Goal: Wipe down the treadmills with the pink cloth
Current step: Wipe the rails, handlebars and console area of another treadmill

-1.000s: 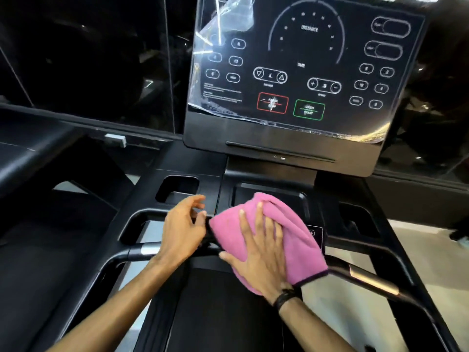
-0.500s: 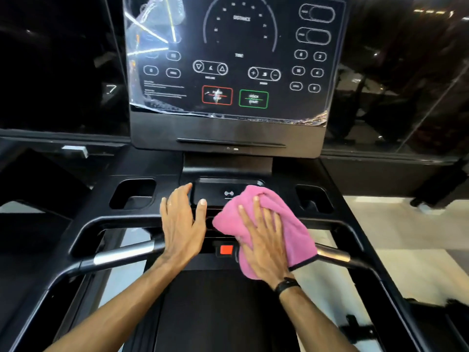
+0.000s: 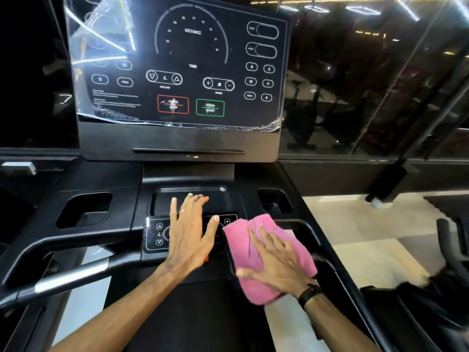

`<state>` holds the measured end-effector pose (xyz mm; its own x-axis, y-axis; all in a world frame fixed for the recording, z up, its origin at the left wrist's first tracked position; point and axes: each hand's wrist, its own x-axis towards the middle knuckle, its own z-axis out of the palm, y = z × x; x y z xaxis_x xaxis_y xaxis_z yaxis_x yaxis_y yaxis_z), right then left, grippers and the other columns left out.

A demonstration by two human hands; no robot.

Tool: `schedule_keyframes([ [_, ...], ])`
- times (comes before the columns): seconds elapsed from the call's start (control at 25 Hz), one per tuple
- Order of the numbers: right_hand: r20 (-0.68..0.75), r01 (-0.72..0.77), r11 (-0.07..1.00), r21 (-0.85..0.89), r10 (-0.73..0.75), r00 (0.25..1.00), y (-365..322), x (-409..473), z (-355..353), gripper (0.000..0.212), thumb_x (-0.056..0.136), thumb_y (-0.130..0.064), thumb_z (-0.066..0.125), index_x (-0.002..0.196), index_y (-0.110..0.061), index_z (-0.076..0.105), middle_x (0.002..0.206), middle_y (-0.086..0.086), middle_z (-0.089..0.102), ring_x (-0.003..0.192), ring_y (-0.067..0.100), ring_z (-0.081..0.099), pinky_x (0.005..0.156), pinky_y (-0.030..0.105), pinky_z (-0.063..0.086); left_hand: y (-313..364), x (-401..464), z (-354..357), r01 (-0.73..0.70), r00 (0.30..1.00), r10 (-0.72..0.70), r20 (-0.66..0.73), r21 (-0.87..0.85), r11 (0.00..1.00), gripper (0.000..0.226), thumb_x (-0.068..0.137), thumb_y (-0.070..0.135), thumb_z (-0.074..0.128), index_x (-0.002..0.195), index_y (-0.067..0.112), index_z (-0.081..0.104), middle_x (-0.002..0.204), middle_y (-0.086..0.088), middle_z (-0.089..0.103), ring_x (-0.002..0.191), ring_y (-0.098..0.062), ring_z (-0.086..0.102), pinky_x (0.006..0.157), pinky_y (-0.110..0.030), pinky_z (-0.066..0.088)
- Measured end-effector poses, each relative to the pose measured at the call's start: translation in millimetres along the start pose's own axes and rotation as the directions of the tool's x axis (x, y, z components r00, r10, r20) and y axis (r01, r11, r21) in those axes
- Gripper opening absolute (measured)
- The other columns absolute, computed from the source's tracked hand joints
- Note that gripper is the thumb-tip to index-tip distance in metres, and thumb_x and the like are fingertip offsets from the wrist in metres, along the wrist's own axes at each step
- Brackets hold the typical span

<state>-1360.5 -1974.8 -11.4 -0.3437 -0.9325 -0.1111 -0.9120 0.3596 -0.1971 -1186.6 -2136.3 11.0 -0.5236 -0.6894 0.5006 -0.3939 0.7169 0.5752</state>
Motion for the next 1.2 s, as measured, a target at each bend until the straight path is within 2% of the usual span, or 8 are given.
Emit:
schedule_keyframes([
  [0.08, 0.164, 0.070, 0.984, -0.164, -0.043, 0.986, 16.8, 6.6, -6.8, 0.138, 0.054, -0.100, 0.046, 0.153, -0.037, -0.027, 0.164, -0.003, -0.027, 0.151, 0.023, -0.020, 0.122, 0.051, -0.007, 4.4, 3.6, 3.6, -0.027, 1.000, 0.027, 0.009, 0.028, 0.999, 0.057, 0.093, 0.048, 0.039, 0.134, 0.010, 0.053, 0.138, -0.004, 0.053, 0.141, -0.024, 0.039, 0.124, -0.037, -0.005],
  [0.16, 0.154, 0.185, 0.927, -0.328, -0.141, 0.978, 23.7, 16.3, -8.1, 0.140, 0.058, -0.091, 0.054, 0.158, -0.022, -0.016, 0.167, 0.006, -0.013, 0.154, 0.028, -0.008, 0.122, 0.049, 0.000, 3.6, 8.1, 5.9, -0.069, 0.997, 0.066, 0.035, 0.101, 0.992, 0.057, 0.090, 0.047, 0.043, 0.132, 0.010, 0.055, 0.137, -0.006, 0.054, 0.141, -0.026, 0.040, 0.123, -0.037, -0.008],
  [0.24, -0.011, 0.182, 0.908, -0.376, -0.201, 0.980, 20.6, 32.5, 2.4, 0.119, 0.068, -0.082, 0.058, 0.156, -0.012, 0.021, 0.154, 0.012, 0.038, 0.140, 0.033, 0.037, 0.115, 0.046, 0.029, 1.7, 11.9, 8.2, -0.100, 0.994, 0.090, 0.066, 0.176, 0.979, 0.056, 0.088, 0.047, 0.044, 0.128, 0.010, 0.057, 0.135, -0.007, 0.056, 0.140, -0.027, 0.040, 0.123, -0.038, -0.008],
  [0.36, -0.059, 0.084, 0.993, -0.083, -0.089, 0.994, 14.6, 57.4, 2.9, 0.064, 0.076, -0.056, 0.067, 0.129, -0.024, 0.052, 0.120, 0.000, 0.065, 0.112, 0.025, 0.061, 0.095, 0.038, 0.048, 4.9, 20.4, 17.0, -0.096, 0.994, 0.082, 0.074, 0.224, 0.970, 0.054, 0.091, 0.047, 0.042, 0.125, 0.009, 0.060, 0.132, -0.007, 0.057, 0.139, -0.026, 0.042, 0.124, -0.043, -0.003],
  [0.56, -0.127, 0.085, 0.991, -0.106, -0.098, 0.987, 16.0, 59.9, 14.4, 0.028, 0.074, -0.050, 0.055, 0.095, -0.032, 0.054, 0.075, -0.008, 0.064, 0.070, 0.018, 0.064, 0.071, 0.036, 0.056, 22.1, 31.4, 38.1, -0.083, 0.996, 0.071, 0.061, 0.222, 0.972, 0.052, 0.091, 0.046, 0.041, 0.122, 0.009, 0.060, 0.130, -0.006, 0.059, 0.138, -0.029, 0.044, 0.124, -0.047, 0.000],
  [0.68, -0.325, 0.047, 0.972, -0.231, -0.123, 0.938, 13.7, 46.7, 37.2, 0.040, 0.056, -0.032, 0.075, 0.091, -0.025, 0.058, 0.076, -0.006, 0.063, 0.067, 0.020, 0.063, 0.063, 0.033, 0.053, 29.3, 32.2, 49.6, -0.088, 0.996, 0.081, 0.041, 0.228, 0.970, 0.052, 0.094, 0.046, 0.039, 0.125, 0.010, 0.059, 0.133, -0.005, 0.057, 0.139, -0.028, 0.042, 0.124, -0.048, 0.001],
  [0.92, 0.212, 0.102, 0.988, 0.120, -0.126, 0.969, 26.7, 76.9, -15.3, 0.046, 0.057, -0.051, 0.078, 0.087, -0.021, 0.061, 0.086, -0.001, 0.070, 0.083, 0.026, 0.065, 0.077, 0.038, 0.054, 44.2, 36.7, 63.9, -0.048, 0.999, 0.048, 0.004, 0.227, 0.973, 0.052, 0.097, 0.045, 0.034, 0.132, 0.013, 0.054, 0.137, -0.006, 0.054, 0.139, -0.025, 0.041, 0.123, -0.050, 0.001],
  [1.2, -0.438, 0.165, 0.952, -0.257, -0.267, 0.858, 29.8, 54.5, 44.8, 0.039, 0.055, -0.040, 0.076, 0.086, -0.022, 0.060, 0.073, -0.004, 0.064, 0.065, 0.019, 0.064, 0.058, 0.029, 0.052, 41.7, 40.1, 76.2, -0.079, 0.994, 0.047, 0.099, 0.353, 0.932, 0.056, 0.095, 0.042, 0.035, 0.137, 0.009, 0.050, 0.138, -0.008, 0.053, 0.138, -0.027, 0.042, 0.124, -0.048, -0.004],
])
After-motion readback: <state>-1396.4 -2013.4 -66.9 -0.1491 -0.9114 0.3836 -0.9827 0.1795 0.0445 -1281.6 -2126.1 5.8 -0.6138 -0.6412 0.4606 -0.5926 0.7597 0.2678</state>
